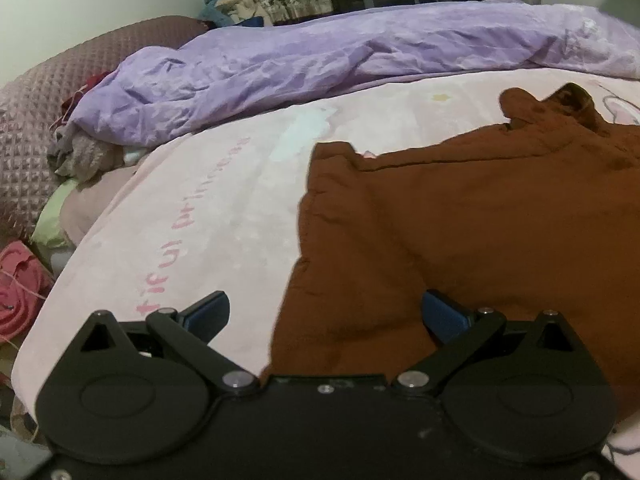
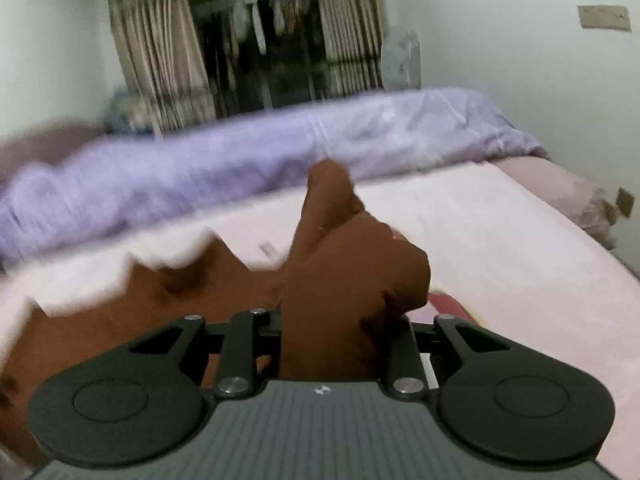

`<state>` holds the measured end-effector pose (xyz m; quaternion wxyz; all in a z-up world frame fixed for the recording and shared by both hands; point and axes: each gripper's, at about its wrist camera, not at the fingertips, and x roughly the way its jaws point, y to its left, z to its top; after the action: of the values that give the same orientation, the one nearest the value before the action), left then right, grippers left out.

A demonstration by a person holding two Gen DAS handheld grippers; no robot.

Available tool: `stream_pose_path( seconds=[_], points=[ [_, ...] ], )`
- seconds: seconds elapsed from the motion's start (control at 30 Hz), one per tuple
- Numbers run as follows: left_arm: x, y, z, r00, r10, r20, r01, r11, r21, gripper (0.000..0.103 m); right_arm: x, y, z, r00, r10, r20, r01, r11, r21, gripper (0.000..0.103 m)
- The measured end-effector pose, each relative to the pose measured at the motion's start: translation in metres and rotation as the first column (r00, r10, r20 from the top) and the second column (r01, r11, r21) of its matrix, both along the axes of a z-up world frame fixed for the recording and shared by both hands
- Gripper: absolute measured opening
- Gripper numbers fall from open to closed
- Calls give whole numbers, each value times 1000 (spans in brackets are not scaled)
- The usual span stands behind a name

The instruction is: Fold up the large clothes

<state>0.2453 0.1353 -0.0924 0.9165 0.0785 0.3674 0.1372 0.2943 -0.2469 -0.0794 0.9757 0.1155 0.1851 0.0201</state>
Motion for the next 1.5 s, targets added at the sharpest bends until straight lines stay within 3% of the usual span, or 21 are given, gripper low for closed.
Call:
stream_pose_path(
  seconds=[0.2,0.37,0.5,0.6,0.7,0.8,0.9,1.0,1.2,1.27,1.33,1.4,1.43,1.47,1.5],
  points=[
    [-2,15,9,999,39,4,-39,999,-16,103,-8,83,51,978,129,161,-126,992,-28,24],
    [-8,27,17,997,67,26,-67,998,-17,103,-14,173,76,929,295,222,-294,955,-39,18],
    [-12,40,12,995,97,13,-96,995,-22,103,-16,233,62,893,411,185,-416,909,-15,17],
    [-19,47,2,994,111,-6,-111,993,-38,103,-22,268,43,865,480,146,-479,877,-48,17],
    [-27,54,-10,994,112,-17,-113,990,-89,103,-6,282,10,862,506,31,-506,862,6,17],
    [-35,57,-19,992,126,-3,-125,982,-142,103,10,291,-26,840,538,-66,-533,842,81,16],
    [-37,58,-25,991,135,8,-132,977,-165,103,6,302,-56,840,527,-132,-518,850,98,16],
    [-36,57,-28,992,126,9,-123,980,-159,103,-6,314,-60,848,511,-145,-516,857,0,16],
    [-36,58,-28,991,133,13,-129,977,-169,103,-11,320,-53,845,512,-154,-522,852,-31,18],
    [-35,59,-28,991,134,17,-129,976,-177,103,-18,323,-42,840,525,-140,-537,841,-67,29],
    [-36,69,-28,989,146,13,-139,961,-240,103,-16,331,-25,839,525,-142,-539,838,-86,36],
    [-36,72,-29,989,149,7,-142,957,-254,103,-23,318,-3,832,549,-78,-554,831,-58,52],
    [-37,72,-29,988,152,10,-144,956,-257,103,-28,308,10,834,551,-33,-552,833,-40,64],
    [-36,71,-29,988,153,8,-146,956,-254,103,-32,298,21,837,548,6,-548,837,-18,86],
    [-36,70,-29,989,150,9,-143,959,-243,103,-36,286,33,839,541,55,-542,840,11,96]
  ],
)
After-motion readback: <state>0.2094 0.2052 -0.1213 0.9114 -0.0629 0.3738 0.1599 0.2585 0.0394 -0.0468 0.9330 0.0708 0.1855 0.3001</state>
